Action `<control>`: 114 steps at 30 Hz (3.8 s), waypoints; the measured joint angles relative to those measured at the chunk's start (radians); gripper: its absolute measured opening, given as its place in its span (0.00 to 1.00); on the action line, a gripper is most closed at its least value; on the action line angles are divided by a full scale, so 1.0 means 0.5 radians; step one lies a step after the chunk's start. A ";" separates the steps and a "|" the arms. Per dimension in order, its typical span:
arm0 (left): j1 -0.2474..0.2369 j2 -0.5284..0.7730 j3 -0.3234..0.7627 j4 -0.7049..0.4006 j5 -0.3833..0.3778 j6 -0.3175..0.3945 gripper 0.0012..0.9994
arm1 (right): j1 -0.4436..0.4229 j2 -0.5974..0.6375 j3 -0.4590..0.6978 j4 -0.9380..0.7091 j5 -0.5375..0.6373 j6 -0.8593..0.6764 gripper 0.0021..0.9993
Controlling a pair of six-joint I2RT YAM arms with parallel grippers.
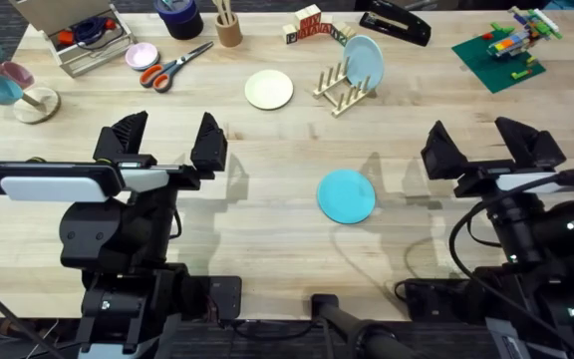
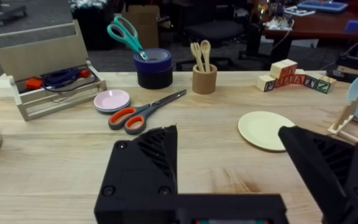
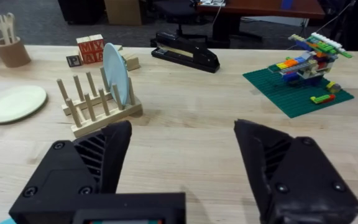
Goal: Pick up the plates from the table one by one and place each into a slot on the dish rack.
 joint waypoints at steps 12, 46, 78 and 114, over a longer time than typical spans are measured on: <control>-0.002 0.004 0.003 -0.033 0.000 -0.022 0.99 | 0.000 0.002 -0.005 0.160 -0.002 0.006 1.00; -0.002 1.661 1.999 -1.755 0.180 -0.036 0.99 | 0.000 1.338 1.941 -1.629 -0.008 0.007 1.00; -0.002 2.280 2.095 -2.081 1.457 -0.037 0.04 | 0.000 1.728 2.038 -1.616 -0.008 0.007 1.00; -0.724 2.835 1.236 -0.309 2.064 -0.631 0.04 | 0.000 1.728 2.038 -1.615 -0.008 0.007 1.00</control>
